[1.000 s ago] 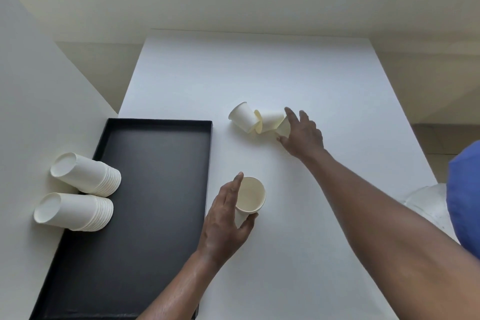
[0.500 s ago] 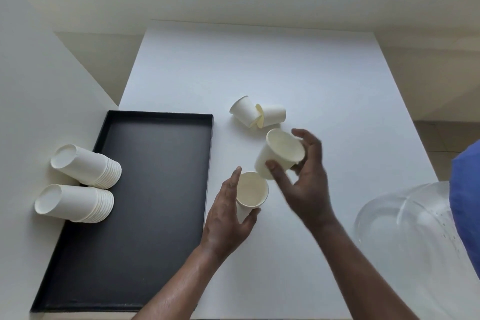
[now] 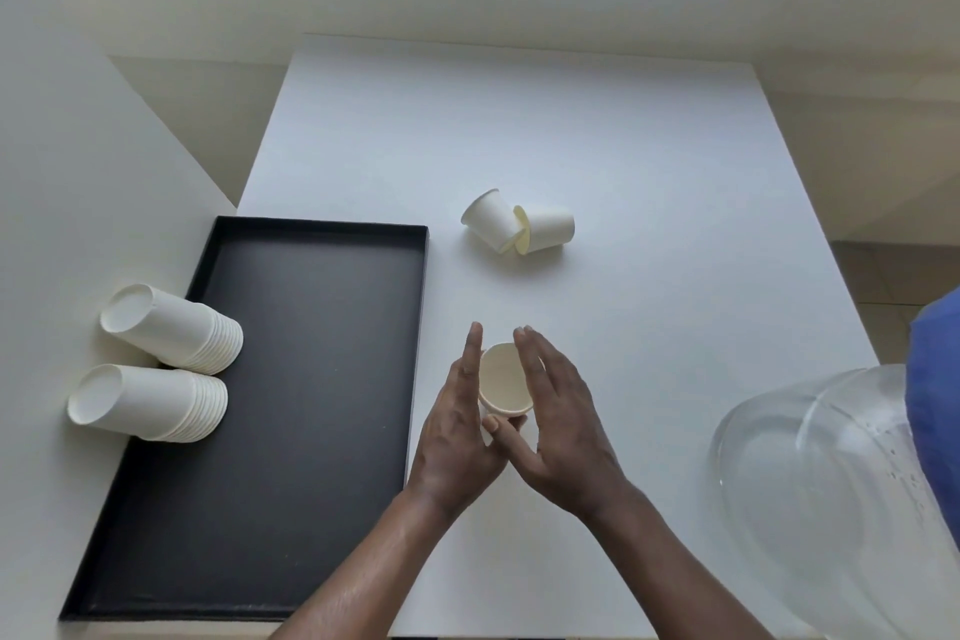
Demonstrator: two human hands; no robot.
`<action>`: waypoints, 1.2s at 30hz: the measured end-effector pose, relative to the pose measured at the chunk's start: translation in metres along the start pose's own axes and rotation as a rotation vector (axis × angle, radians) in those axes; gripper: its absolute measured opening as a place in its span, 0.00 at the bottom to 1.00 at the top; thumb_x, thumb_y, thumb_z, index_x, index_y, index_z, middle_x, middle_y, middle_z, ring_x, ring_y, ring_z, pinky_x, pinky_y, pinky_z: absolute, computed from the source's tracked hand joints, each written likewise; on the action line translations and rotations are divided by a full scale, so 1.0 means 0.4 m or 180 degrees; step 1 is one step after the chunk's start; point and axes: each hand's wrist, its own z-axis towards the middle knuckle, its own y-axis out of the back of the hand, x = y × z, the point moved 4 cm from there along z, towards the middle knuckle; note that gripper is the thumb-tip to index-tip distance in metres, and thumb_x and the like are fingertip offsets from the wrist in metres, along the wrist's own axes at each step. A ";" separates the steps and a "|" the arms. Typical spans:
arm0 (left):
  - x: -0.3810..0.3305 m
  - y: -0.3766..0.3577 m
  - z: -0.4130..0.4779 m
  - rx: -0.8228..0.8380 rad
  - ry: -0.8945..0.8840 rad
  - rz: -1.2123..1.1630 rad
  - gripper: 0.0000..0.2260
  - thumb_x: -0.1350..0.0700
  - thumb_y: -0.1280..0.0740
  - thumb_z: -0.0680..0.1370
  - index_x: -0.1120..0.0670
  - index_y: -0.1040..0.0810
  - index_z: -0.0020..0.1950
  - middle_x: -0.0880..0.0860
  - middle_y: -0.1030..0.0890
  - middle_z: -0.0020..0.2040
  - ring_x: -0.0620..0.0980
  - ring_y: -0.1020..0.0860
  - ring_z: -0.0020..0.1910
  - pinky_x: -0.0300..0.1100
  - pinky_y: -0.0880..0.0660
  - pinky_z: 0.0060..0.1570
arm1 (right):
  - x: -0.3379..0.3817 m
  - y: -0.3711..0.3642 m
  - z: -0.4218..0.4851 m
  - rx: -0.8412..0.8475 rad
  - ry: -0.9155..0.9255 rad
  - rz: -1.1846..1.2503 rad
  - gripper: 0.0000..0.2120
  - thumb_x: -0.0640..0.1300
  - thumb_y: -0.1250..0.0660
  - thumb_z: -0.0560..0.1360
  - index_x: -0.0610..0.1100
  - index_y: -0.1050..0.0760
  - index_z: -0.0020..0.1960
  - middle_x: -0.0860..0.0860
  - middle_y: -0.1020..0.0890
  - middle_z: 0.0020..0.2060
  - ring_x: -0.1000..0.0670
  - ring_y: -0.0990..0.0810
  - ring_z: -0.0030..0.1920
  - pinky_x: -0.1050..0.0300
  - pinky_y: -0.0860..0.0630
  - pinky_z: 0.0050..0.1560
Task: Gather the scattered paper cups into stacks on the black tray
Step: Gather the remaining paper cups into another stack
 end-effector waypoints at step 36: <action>0.051 0.062 0.121 -0.0304 -0.0257 0.0410 0.41 0.51 0.24 0.71 0.52 0.39 0.81 0.48 0.25 0.70 0.50 0.25 0.65 0.46 0.31 0.66 | -0.001 0.074 0.536 -0.0787 -0.0394 -0.0217 0.31 0.51 0.26 0.71 0.46 0.33 0.70 0.46 0.20 0.56 0.42 0.23 0.56 0.49 0.28 0.61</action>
